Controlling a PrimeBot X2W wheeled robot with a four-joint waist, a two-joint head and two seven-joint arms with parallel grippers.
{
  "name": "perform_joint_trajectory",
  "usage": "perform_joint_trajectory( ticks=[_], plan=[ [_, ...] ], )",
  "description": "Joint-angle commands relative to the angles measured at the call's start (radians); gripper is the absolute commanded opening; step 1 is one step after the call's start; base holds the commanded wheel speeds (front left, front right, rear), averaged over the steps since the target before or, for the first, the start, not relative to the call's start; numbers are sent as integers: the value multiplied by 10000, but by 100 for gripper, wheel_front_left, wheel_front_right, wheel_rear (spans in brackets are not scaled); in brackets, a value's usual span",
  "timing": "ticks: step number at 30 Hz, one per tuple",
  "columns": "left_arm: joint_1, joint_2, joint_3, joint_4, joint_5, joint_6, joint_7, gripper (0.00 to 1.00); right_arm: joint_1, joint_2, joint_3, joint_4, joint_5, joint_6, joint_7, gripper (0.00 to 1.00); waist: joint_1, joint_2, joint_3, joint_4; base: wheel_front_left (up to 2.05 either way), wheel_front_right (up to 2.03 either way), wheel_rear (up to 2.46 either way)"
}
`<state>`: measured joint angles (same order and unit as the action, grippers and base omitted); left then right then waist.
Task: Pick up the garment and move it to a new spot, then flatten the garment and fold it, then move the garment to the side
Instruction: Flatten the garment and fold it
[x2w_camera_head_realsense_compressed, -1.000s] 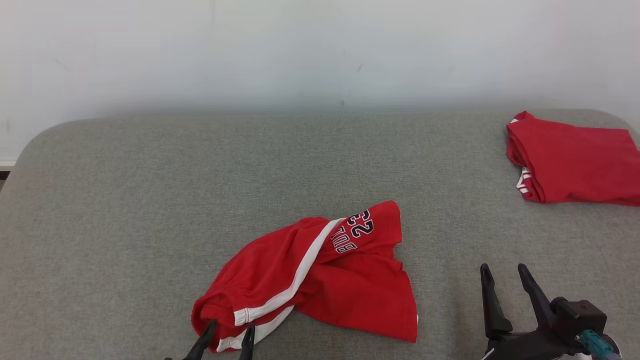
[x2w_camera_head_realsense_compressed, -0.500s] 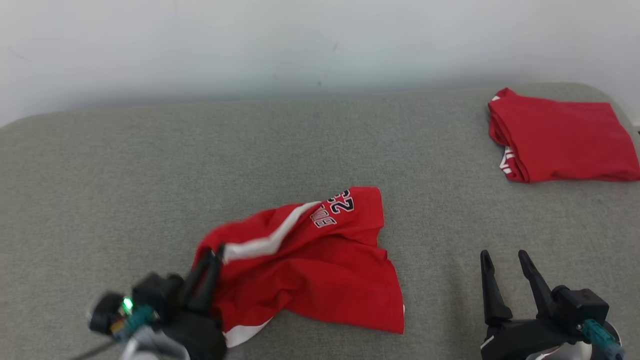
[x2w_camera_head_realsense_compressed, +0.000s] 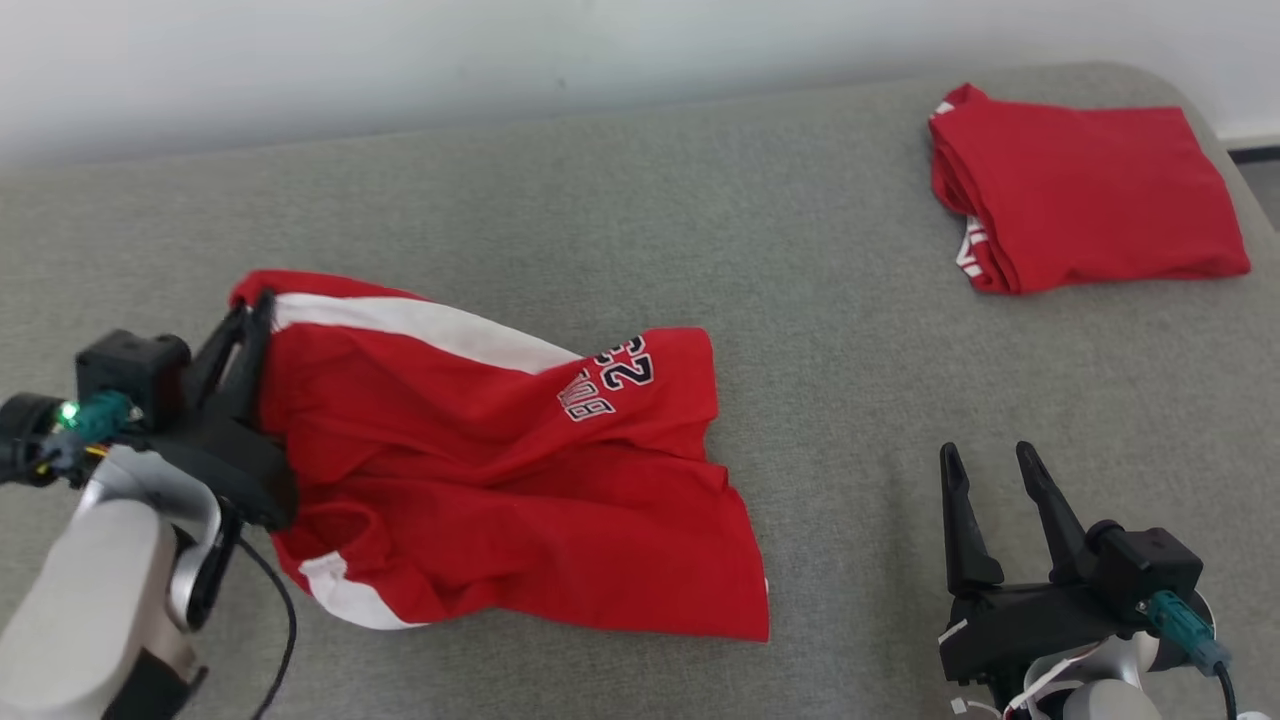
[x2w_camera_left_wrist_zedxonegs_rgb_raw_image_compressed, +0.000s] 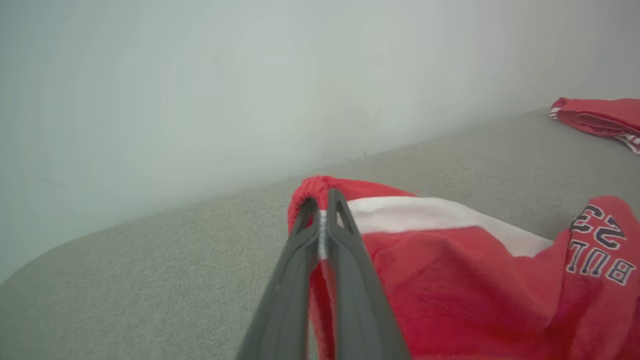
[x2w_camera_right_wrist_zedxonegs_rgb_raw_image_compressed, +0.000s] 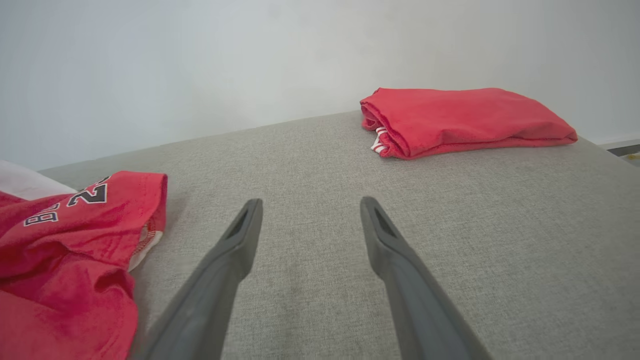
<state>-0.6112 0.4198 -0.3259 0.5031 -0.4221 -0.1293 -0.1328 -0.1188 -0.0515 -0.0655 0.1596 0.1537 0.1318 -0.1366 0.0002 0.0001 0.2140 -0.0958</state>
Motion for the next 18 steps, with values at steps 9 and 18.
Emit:
perform_joint_trajectory(
  ticks=[9, 18],
  plan=[
    [-952, 139, -748, 2082, -586, -8, -799, 100, -228, 29, 10, 433, -15, -28, -248, 100, -2, -1, 199, -306, 0, 0, 0],
    [-302, 158, -744, 2100, -925, 32, -1305, 100, 186, 28, -56, 634, -93, -28, -169, 100, -2, -1, -767, 243, 0, 0, 0]
  ],
)
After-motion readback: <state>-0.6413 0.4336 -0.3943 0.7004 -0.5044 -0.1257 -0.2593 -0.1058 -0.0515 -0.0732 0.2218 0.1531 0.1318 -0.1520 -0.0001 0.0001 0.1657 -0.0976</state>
